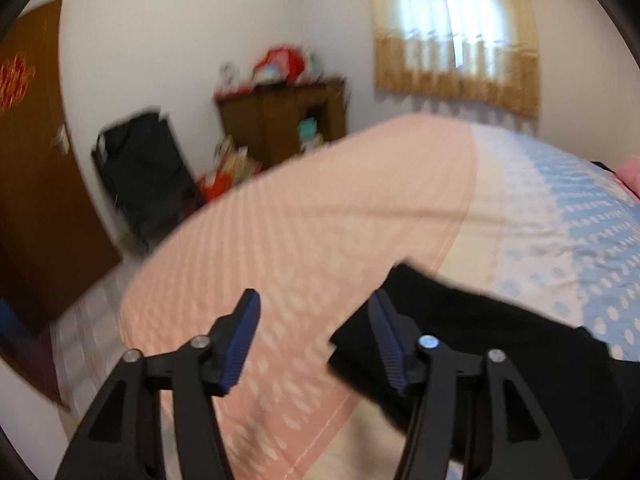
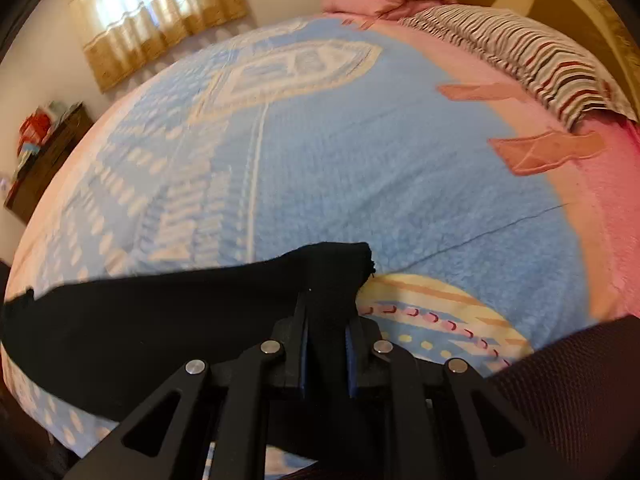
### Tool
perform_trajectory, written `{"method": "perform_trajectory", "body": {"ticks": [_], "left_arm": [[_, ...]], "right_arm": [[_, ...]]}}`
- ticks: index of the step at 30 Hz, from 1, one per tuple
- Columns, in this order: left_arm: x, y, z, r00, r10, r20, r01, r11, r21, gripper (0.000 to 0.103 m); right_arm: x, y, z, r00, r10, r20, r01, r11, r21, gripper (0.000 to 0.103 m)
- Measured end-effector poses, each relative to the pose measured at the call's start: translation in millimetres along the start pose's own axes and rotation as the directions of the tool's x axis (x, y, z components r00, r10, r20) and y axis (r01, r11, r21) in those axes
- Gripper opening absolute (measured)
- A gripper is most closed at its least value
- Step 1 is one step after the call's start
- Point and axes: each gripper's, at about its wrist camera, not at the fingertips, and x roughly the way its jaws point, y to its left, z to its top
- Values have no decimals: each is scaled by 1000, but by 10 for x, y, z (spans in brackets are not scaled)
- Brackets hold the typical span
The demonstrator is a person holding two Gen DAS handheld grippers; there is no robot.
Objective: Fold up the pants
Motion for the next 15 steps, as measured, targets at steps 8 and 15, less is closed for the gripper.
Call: {"method": "perform_trajectory", "body": {"ticks": [8, 15], "left_arm": [[-268, -916, 26, 925, -380, 25, 365, 902, 232, 76], [-330, -1388, -193, 837, -541, -80, 541, 798, 267, 77]], "right_arm": [[-628, 784, 47, 995, 78, 58, -76, 996, -42, 14], [-645, 2008, -212, 946, 324, -5, -322, 941, -105, 14]]}}
